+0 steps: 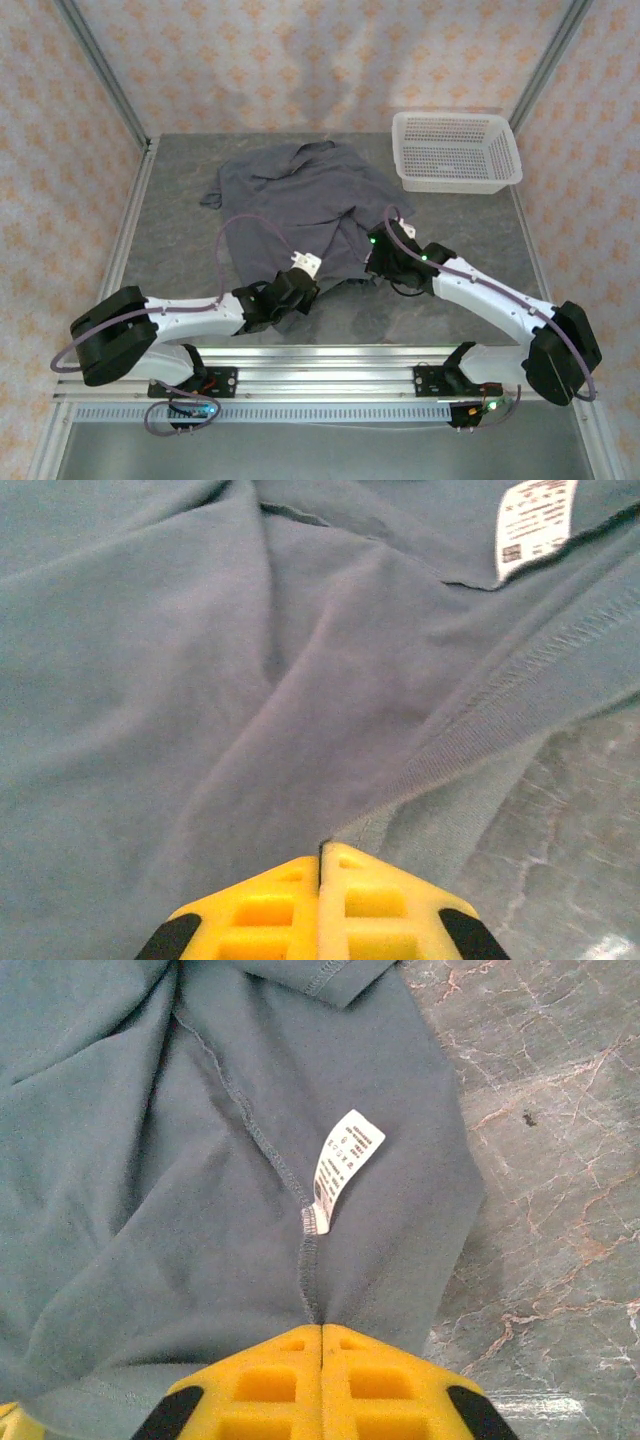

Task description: Fold the inside-out t-shirt

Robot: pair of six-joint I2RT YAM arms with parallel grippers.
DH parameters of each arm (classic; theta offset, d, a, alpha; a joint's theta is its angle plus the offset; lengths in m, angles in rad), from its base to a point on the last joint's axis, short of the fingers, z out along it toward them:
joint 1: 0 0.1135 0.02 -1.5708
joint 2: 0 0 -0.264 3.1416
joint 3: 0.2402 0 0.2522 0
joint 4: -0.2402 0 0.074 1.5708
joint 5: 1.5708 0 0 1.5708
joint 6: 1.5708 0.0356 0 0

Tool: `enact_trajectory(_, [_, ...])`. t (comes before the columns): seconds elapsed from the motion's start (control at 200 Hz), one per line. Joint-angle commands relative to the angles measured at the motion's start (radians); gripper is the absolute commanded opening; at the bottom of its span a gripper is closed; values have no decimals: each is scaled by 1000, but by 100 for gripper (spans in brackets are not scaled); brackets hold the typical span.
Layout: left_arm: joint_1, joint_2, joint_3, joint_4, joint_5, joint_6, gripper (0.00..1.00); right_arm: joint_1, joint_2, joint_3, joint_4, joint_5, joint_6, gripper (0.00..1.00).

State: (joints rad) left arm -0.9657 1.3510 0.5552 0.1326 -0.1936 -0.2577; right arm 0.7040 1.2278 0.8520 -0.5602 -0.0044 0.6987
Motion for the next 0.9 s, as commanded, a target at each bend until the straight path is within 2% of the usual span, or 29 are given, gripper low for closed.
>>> enact_trajectory(0.0, [17,-49,17,-45,58,-43,0,11,-18,-21,15,-13,-62,20])
enact_trajectory(0.1, [57,-85,41,-70,86,-79,0,90,-108,-86,129,15,-100,24])
enact_trajectory(0.175, [105,-115,55,-71,154,-103,0,151,-158,-141,248,-3,-140,30])
enact_trajectory(0.25, [155,-136,70,-72,230,-131,0,222,-170,-205,393,-15,-213,44])
enact_trajectory(0.31, [184,-147,76,-64,284,-135,0,276,-145,-238,488,-3,-309,59])
enact_trajectory(0.375, [195,-158,87,-68,322,-134,0,302,-86,-247,554,15,-418,68])
enact_trajectory(0.49, [201,-185,100,-82,356,-142,0,306,58,-233,671,79,-582,72])
enact_trajectory(0.606, [203,-237,105,-99,384,-157,0,308,173,-239,856,266,-678,73])
enact_trajectory(0.666, [203,-272,99,-104,397,-154,0,308,211,-225,910,339,-698,66])
enact_trajectory(0.696, [204,-289,96,-113,394,-151,0,307,224,-212,919,370,-702,57])
enact_trajectory(0.716, [205,-301,94,-122,389,-145,0,308,227,-206,917,379,-705,51])
enact_trajectory(0.781, [205,-338,82,-149,360,-131,0,308,211,-201,907,375,-698,19])
enact_trajectory(0.836, [205,-364,66,-165,322,-117,0,308,176,-210,891,338,-678,0])
enact_trajectory(0.881, [205,-377,46,-173,292,-101,0,307,143,-216,863,303,-652,0])
enact_trajectory(0.896, [205,-378,39,-172,289,-94,3,307,129,-217,851,294,-639,0])
